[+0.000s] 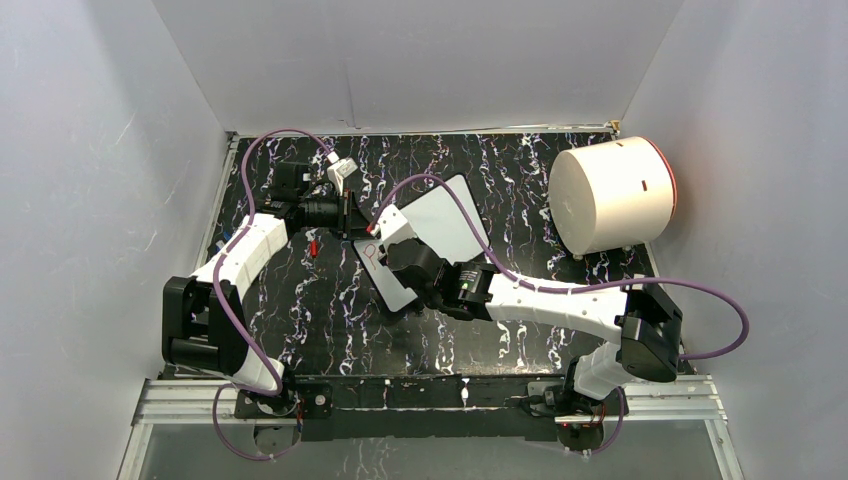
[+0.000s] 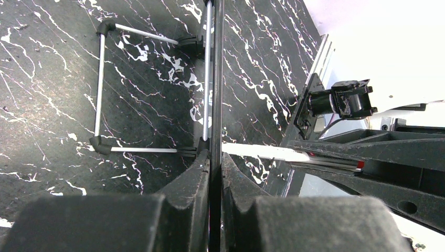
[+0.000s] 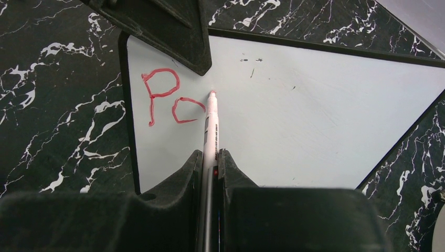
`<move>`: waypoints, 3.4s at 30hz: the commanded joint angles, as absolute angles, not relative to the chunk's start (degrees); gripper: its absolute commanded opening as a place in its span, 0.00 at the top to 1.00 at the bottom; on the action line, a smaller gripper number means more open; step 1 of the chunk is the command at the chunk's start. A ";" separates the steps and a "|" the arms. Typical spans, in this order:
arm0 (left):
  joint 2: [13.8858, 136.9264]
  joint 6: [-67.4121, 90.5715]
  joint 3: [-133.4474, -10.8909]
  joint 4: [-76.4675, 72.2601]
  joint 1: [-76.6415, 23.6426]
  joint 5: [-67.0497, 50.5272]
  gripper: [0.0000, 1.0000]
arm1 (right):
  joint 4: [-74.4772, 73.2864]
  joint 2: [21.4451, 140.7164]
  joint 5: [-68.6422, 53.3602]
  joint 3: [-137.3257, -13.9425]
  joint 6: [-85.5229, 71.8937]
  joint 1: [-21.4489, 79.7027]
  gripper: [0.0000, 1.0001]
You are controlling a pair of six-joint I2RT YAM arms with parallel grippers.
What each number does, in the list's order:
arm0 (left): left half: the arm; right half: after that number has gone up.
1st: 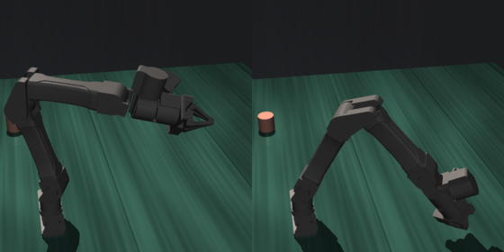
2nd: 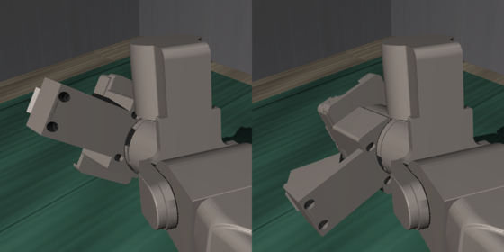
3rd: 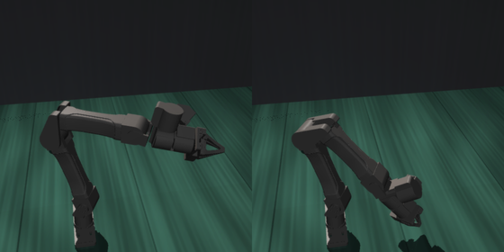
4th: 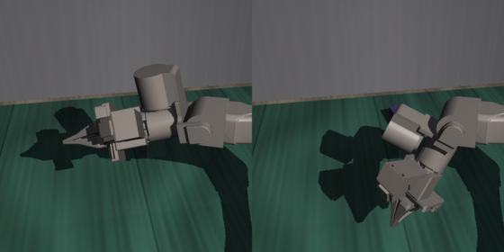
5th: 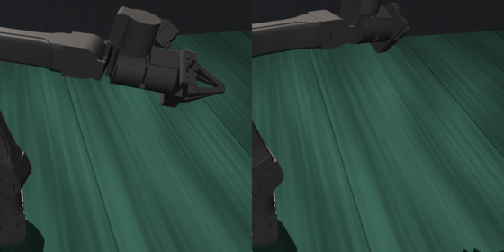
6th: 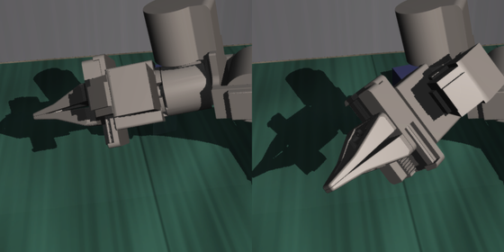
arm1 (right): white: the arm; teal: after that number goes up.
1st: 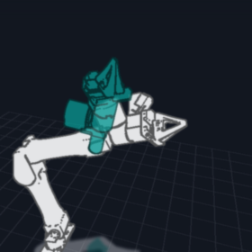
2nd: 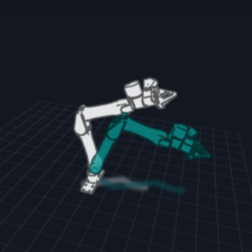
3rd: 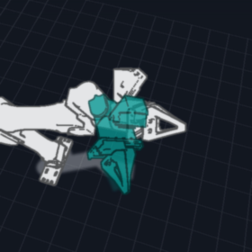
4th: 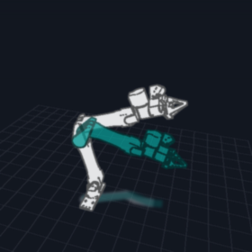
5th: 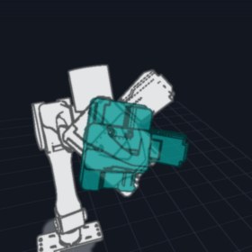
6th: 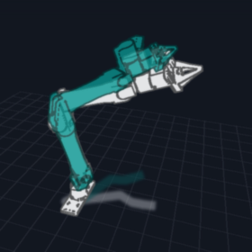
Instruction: Write a sentence on the whiteboard
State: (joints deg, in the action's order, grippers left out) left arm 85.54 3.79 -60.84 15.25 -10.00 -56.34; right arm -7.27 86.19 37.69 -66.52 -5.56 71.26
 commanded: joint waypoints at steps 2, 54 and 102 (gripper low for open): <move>87.55 2.90 -60.45 19.64 -11.51 -53.83 1.00 | -5.33 86.17 36.92 -67.24 -4.84 71.09 1.00; 87.63 2.64 -60.34 19.92 -11.95 -53.61 1.00 | -3.05 85.56 38.65 -65.48 -6.03 69.85 1.00; 87.71 2.37 -60.50 20.37 -11.95 -52.77 1.00 | -9.31 85.62 34.64 -64.96 -5.39 69.81 1.00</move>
State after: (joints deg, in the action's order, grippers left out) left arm 85.84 3.51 -60.93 15.35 -10.66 -55.48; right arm -7.86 85.12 35.16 -64.60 -4.99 70.19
